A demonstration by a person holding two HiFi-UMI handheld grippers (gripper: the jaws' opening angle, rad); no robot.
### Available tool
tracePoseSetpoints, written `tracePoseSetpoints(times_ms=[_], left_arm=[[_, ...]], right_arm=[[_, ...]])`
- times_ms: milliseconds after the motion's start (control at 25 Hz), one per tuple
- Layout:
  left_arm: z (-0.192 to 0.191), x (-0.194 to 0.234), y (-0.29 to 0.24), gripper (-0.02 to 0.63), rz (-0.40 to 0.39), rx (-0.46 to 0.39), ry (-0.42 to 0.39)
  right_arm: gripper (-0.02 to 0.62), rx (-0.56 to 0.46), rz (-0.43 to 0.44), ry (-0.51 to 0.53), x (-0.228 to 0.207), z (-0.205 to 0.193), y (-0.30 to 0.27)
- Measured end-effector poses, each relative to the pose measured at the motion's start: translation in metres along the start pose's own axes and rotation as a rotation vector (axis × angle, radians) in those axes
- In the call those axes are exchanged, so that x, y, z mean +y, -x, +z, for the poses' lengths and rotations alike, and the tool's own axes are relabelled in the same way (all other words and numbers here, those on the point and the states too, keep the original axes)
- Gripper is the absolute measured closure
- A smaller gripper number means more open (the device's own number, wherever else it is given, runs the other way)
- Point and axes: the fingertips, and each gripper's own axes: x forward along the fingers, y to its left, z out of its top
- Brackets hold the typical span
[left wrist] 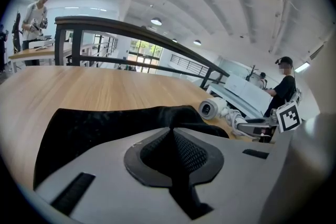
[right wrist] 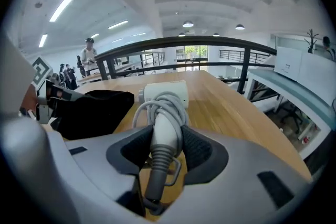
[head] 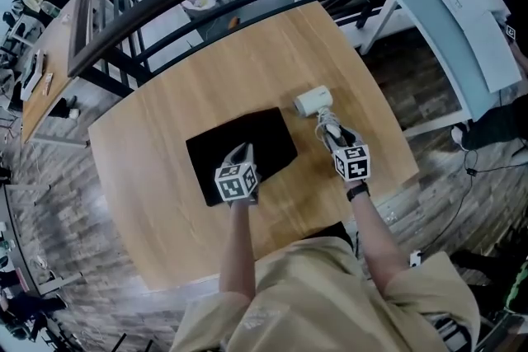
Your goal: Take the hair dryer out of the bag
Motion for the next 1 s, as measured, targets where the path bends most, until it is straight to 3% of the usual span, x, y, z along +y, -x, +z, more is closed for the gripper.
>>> tracePoseSetpoints(times_ms=[160,280,360,440,560,680,760,840,1000], left_arm=[[0.000,-0.002,-0.001,0.573,-0.001,-0.004,-0.007],[0.000,-0.005,0.005,0.476,-0.020,-0.011,-0.003],[0.003,-0.006,0.017,0.459,-0.024,-0.028,-0.006],[0.007,-0.008,0.032,0.434,-0.021,-0.050,-0.016],[0.013,-0.013,0.061,0.410,-0.018,-0.104,-0.028],[0.025,-0.024,0.091,0.410,-0.018,-0.177,-0.056],[0.035,-0.034,0.112,0.418,-0.019,-0.231,-0.085],[0.047,-0.045,0.134,0.440,-0.019,-0.289,-0.122],[0.068,-0.061,0.178,0.509,-0.017,-0.394,-0.196]], right_arm=[[0.423,0.090,-0.023,0.048,0.006,-0.016,-0.013],[0.414,0.160,-0.013,0.082,0.007,-0.022,-0.018],[0.358,0.172,0.000,0.059,0.006,-0.018,-0.012],[0.348,0.155,-0.034,0.044,0.002,-0.009,0.004],[0.345,0.060,-0.056,-0.060,0.005,0.010,0.037],[0.347,-0.080,0.064,-0.178,0.041,0.044,0.069],[0.372,-0.152,0.122,-0.120,0.076,0.070,0.090],[0.455,-0.227,0.153,-0.036,0.109,0.094,0.111],[0.554,-0.390,0.208,0.108,0.166,0.137,0.151]])
